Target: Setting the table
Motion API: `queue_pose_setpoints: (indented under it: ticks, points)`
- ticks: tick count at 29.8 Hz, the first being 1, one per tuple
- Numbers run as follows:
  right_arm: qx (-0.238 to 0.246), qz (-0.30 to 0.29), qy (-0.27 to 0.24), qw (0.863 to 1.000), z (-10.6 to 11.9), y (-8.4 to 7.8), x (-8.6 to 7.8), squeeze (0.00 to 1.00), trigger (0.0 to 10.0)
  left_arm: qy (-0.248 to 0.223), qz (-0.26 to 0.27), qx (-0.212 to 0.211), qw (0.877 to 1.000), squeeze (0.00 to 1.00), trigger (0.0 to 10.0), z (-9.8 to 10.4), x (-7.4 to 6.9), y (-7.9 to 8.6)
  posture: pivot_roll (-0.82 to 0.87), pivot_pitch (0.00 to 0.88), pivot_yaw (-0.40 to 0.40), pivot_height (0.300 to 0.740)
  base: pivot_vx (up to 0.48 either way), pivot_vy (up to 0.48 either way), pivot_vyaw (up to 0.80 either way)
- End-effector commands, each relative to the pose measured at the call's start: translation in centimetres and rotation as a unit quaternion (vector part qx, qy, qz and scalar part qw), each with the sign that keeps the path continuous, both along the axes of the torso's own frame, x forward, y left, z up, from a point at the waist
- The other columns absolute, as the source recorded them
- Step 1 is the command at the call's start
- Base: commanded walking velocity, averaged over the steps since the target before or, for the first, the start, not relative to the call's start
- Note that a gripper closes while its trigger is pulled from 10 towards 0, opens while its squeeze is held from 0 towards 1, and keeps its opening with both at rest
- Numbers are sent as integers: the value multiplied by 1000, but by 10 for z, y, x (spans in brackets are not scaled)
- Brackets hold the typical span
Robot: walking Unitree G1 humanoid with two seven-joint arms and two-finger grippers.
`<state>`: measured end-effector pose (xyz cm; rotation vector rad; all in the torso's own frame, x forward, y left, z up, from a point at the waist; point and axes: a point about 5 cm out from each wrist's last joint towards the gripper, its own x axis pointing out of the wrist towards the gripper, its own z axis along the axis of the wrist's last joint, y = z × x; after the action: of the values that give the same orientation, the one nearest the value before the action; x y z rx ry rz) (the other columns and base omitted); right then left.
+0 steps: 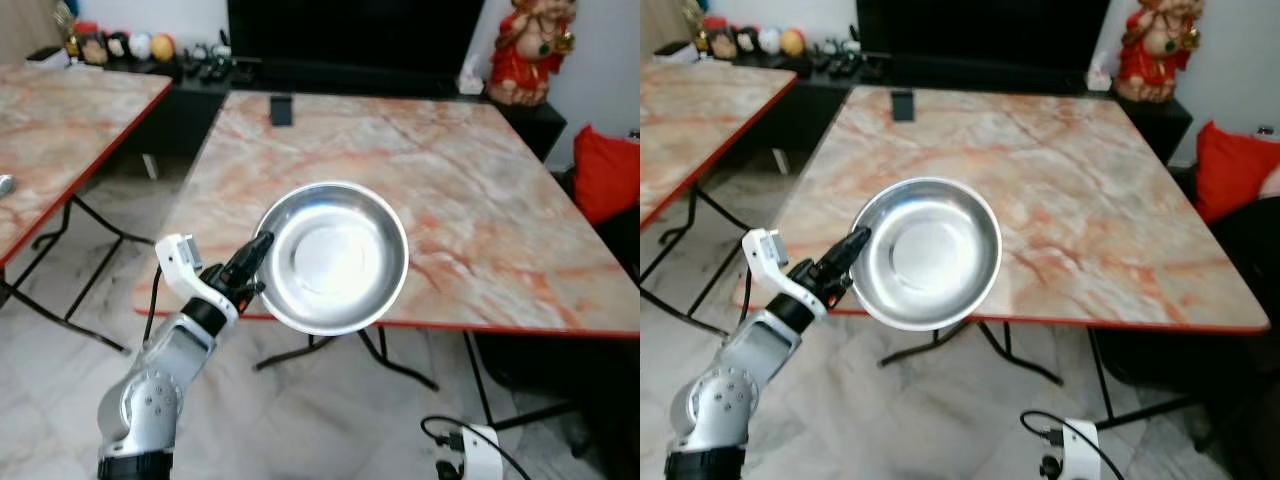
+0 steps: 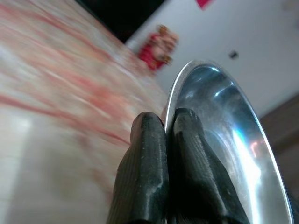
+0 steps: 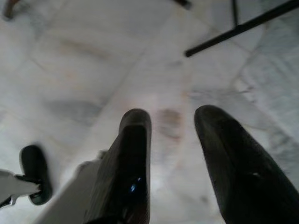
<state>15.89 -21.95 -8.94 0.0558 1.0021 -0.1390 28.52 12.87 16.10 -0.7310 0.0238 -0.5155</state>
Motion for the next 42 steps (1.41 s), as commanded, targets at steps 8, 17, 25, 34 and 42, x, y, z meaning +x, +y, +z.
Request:
queue_pose_setpoints:
  ticks: [8, 17, 25, 34, 42]
  points:
    - [5, -3, -10, 1000, 2, 3, 5, 0, 10000, -28, 4, 114, 993, 0, 10000, 6, 4, 7, 133, 0, -67, 740, 0, -338, 0]
    - [5, -2, -11, 1000, 2, 3, 5, 0, 10000, -58, 76, 243, 965, 0, 10000, 19, 20, 35, 137, 0, -65, 740, 0, 0, 0]
    - [6, -5, -14, 1000, 2, 3, 5, 0, 10000, -58, 83, 254, 962, 0, 10000, 17, 21, 41, 137, 0, -65, 740, 0, 0, 0]
    - [5, -5, -14, 1000, 2, 3, 5, 0, 10000, -61, 70, 238, 967, 0, 10000, 16, 21, 33, 131, 0, -65, 740, 103, 0, 0]
    - [5, -7, -13, 1000, 2, 3, 6, 0, 10000, -61, 60, 233, 969, 0, 10000, 15, 20, 28, 130, 0, -64, 740, 368, 0, 0]
